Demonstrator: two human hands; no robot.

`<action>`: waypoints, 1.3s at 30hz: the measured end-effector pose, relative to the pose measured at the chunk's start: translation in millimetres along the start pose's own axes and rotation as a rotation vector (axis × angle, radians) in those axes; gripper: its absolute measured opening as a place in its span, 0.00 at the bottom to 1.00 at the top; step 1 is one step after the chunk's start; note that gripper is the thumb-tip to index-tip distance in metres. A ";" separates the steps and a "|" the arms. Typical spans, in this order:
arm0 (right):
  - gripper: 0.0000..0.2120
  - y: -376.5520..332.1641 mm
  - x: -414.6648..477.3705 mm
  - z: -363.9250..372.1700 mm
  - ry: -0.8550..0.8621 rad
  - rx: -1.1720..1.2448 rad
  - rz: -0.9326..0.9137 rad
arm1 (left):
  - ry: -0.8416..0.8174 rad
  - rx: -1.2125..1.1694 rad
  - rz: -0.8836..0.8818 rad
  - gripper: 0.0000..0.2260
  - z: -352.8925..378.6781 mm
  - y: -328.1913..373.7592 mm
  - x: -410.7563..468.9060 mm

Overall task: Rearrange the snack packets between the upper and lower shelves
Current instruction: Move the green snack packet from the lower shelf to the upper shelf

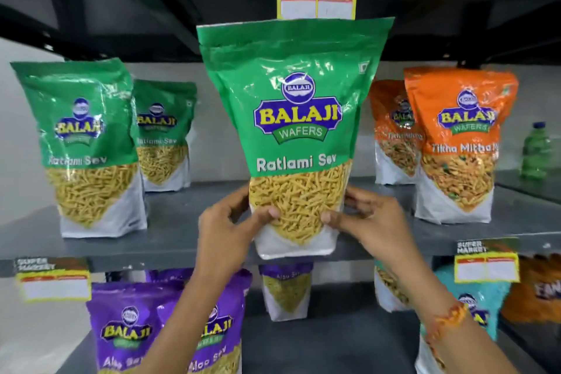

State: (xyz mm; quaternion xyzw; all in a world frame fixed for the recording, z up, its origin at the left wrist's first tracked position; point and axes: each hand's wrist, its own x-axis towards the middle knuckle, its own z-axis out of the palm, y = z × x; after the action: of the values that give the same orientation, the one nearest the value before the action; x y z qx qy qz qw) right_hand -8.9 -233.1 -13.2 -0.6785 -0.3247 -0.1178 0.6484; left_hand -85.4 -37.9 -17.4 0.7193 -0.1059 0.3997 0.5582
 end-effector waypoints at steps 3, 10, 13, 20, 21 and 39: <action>0.21 13.7 29.3 9.1 0.032 -0.051 0.016 | -0.033 0.053 -0.035 0.12 -3.6 -20.1 33.6; 0.17 48.5 69.7 25.2 0.075 -0.177 0.119 | -0.116 0.093 -0.157 0.05 -1.4 -66.6 80.4; 0.12 51.3 73.6 27.7 0.075 -0.205 0.123 | -0.138 0.100 -0.174 0.08 1.0 -72.5 85.9; 0.21 52.2 78.9 24.1 0.003 -0.213 0.153 | -0.199 0.143 -0.210 0.15 1.1 -67.2 84.1; 0.24 53.3 79.8 21.9 -0.002 -0.208 0.173 | -0.223 0.145 -0.227 0.18 -0.9 -67.3 83.4; 0.32 54.7 65.4 22.4 -0.108 -0.239 0.272 | -0.299 0.459 -0.280 0.18 -12.1 -66.4 63.0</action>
State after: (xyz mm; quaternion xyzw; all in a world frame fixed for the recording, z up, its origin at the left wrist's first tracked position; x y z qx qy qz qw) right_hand 67.6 -190.0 -22.1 -0.7937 -0.2478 -0.0301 0.5548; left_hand -9.8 14.9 -20.7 0.8851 0.0062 0.2220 0.4090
